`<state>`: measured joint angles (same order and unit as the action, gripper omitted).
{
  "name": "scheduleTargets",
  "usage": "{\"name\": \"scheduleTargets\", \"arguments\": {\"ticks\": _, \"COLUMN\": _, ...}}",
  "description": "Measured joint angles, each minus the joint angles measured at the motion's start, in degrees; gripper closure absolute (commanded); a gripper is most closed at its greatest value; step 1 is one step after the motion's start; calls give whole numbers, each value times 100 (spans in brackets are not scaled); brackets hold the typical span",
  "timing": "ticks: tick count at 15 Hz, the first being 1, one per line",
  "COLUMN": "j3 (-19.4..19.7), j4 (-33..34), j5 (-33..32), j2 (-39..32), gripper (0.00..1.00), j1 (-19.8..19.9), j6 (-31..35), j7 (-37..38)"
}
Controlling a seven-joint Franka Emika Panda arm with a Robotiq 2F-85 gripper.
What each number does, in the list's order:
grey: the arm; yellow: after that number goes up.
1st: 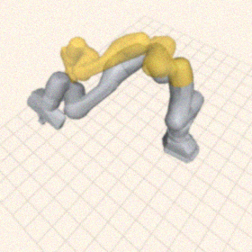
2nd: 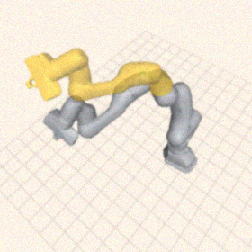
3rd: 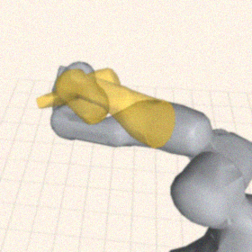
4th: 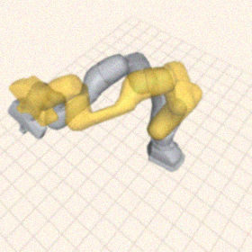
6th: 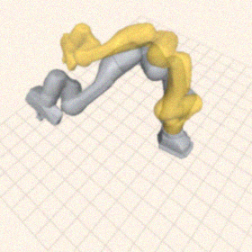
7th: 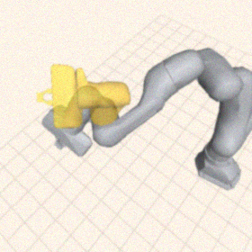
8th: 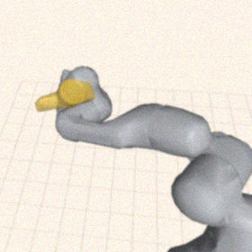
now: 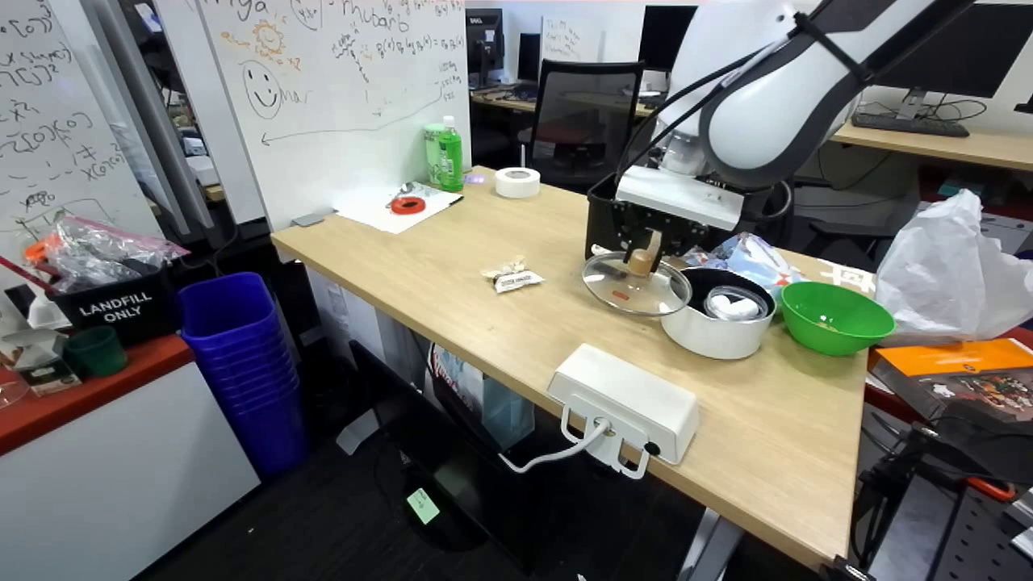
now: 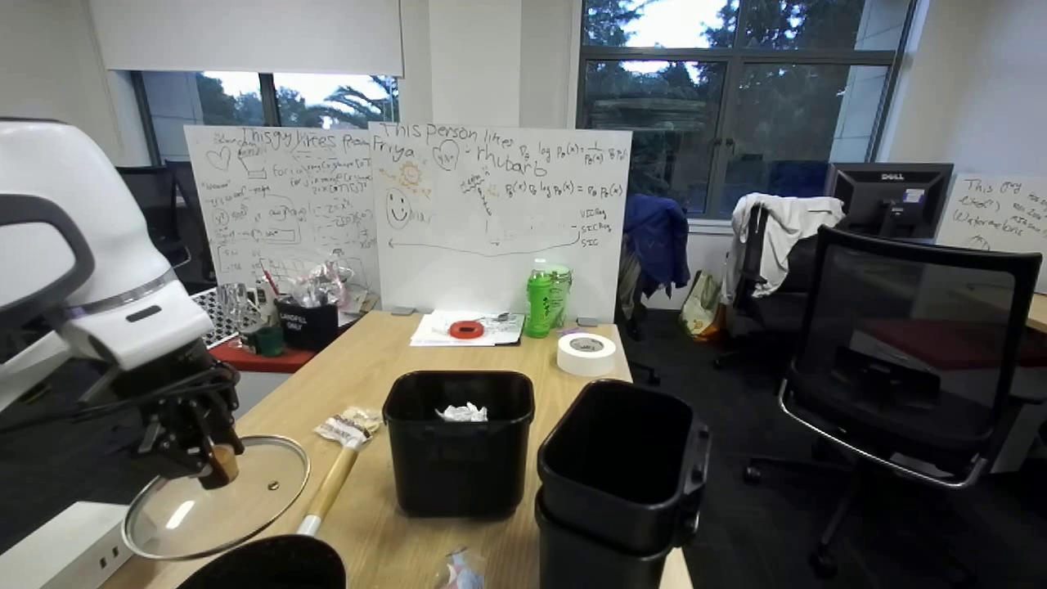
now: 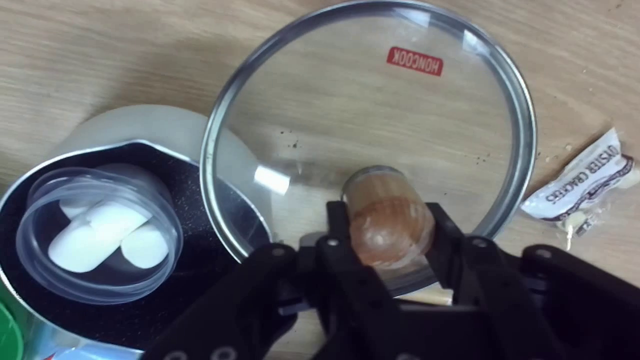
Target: Put the lid on the white pot
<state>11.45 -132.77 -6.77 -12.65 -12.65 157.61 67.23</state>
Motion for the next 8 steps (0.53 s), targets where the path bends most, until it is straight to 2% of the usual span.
{"name": "scheduleTargets", "arguments": {"ticks": 4, "j3": 193, "j4": -100, "j5": -353, "j2": 88, "gripper": 84, "j1": 167, "j6": -3, "j7": 610}}
{"name": "scheduleTargets", "arguments": {"ticks": 8, "j3": 287, "j4": -110, "j5": -362, "j2": 175, "gripper": 84, "j1": 450, "j6": -13, "j7": 1071}}
